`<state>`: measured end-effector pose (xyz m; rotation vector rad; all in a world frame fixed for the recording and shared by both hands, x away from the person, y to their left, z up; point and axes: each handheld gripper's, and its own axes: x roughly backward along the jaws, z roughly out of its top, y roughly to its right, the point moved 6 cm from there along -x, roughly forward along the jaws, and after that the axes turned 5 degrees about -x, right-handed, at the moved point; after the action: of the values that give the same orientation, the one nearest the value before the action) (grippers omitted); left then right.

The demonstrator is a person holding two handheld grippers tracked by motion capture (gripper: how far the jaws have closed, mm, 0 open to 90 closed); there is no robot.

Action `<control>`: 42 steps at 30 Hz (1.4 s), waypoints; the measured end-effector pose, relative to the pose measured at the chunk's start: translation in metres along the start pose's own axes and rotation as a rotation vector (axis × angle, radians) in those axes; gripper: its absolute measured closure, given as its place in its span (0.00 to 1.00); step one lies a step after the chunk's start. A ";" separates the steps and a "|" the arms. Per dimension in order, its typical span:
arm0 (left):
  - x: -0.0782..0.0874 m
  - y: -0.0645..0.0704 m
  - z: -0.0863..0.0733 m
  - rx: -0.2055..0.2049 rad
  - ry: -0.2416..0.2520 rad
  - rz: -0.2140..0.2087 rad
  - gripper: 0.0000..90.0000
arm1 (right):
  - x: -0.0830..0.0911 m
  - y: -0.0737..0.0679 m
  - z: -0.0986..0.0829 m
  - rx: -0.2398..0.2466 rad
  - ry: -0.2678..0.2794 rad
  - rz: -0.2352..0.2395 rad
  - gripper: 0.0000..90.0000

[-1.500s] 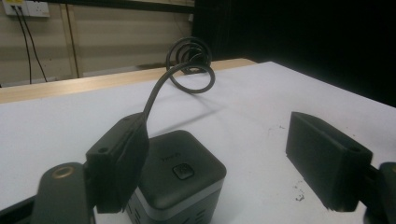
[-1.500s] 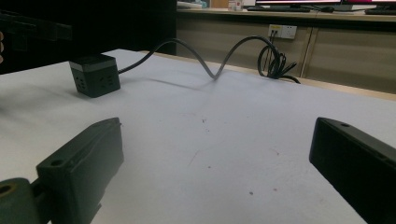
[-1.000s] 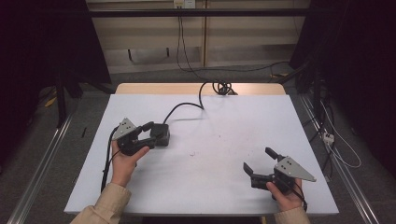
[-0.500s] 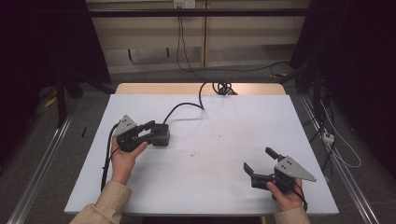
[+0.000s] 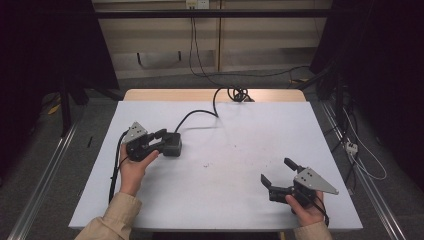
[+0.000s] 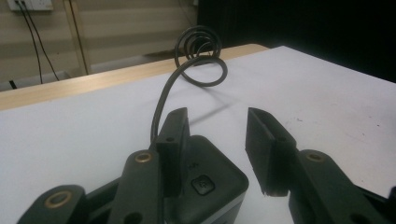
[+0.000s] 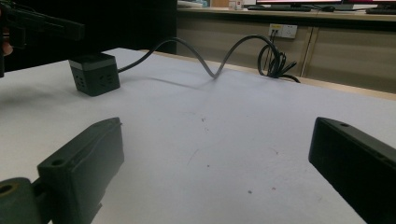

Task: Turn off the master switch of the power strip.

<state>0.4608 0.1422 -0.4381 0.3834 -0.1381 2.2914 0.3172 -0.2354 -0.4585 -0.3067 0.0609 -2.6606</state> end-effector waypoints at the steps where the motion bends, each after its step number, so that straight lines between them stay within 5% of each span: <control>1: 0.000 0.000 0.000 0.000 0.001 0.001 0.68 | 0.000 0.000 0.000 -0.001 0.001 0.000 0.03; 13: -0.003 -0.002 0.008 0.028 0.008 0.000 0.76 | 0.000 0.001 0.000 -0.007 0.000 -0.003 0.03; 42: -0.003 -0.004 0.002 0.053 -0.065 0.006 0.99 | 0.000 0.001 0.000 -0.005 -0.001 0.001 0.03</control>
<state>0.4665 0.1423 -0.4368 0.4855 -0.1117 2.2930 0.3175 -0.2359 -0.4589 -0.3094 0.0677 -2.6592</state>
